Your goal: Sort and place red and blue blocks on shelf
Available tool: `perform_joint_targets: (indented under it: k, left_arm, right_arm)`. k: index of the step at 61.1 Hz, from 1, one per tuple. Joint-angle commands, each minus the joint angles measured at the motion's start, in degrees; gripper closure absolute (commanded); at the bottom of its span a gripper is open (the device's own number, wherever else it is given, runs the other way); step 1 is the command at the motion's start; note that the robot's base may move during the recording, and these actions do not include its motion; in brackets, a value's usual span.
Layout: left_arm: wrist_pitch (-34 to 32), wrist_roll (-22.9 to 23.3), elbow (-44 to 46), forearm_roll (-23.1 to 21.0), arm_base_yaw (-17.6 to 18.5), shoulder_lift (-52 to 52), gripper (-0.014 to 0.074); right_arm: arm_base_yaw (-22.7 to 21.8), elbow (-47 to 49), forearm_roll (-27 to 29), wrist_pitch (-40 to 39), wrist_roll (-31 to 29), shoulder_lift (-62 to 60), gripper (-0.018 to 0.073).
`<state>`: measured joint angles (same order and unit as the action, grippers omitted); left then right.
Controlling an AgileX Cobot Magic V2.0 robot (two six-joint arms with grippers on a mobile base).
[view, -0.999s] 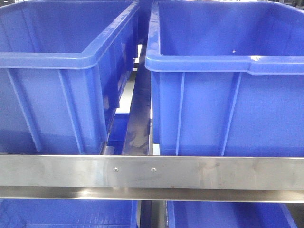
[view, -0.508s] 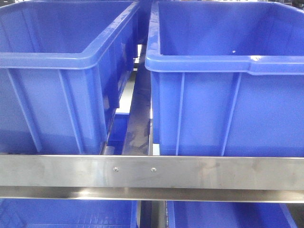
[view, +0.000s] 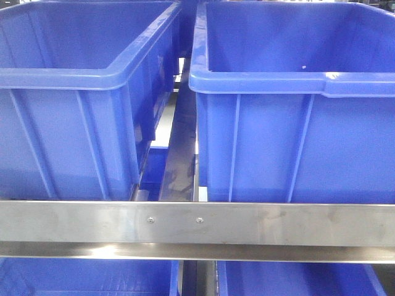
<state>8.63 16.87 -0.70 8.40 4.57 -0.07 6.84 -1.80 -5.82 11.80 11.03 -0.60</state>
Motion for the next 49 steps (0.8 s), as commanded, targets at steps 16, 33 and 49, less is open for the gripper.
perform_joint_targets:
  k: [16,33,49]
  left_arm:
    - [-8.04,0.3,-2.28,-0.84,-0.1,-1.41,0.0474]
    - [-8.04,0.3,-2.28,2.39,-0.1,-1.41,0.0474]
    - [-8.04,0.3,-2.28,2.28,-0.1,-1.27,0.0474]
  right_arm:
    - [-0.06,1.2,-0.85,-4.86,-0.67,-1.16,0.0504]
    - [-0.06,1.2,-0.85,-4.86,-0.67,-1.16,0.0504]
    - [-0.06,1.2,-0.85,-4.86,-0.67,-1.16,0.0504]
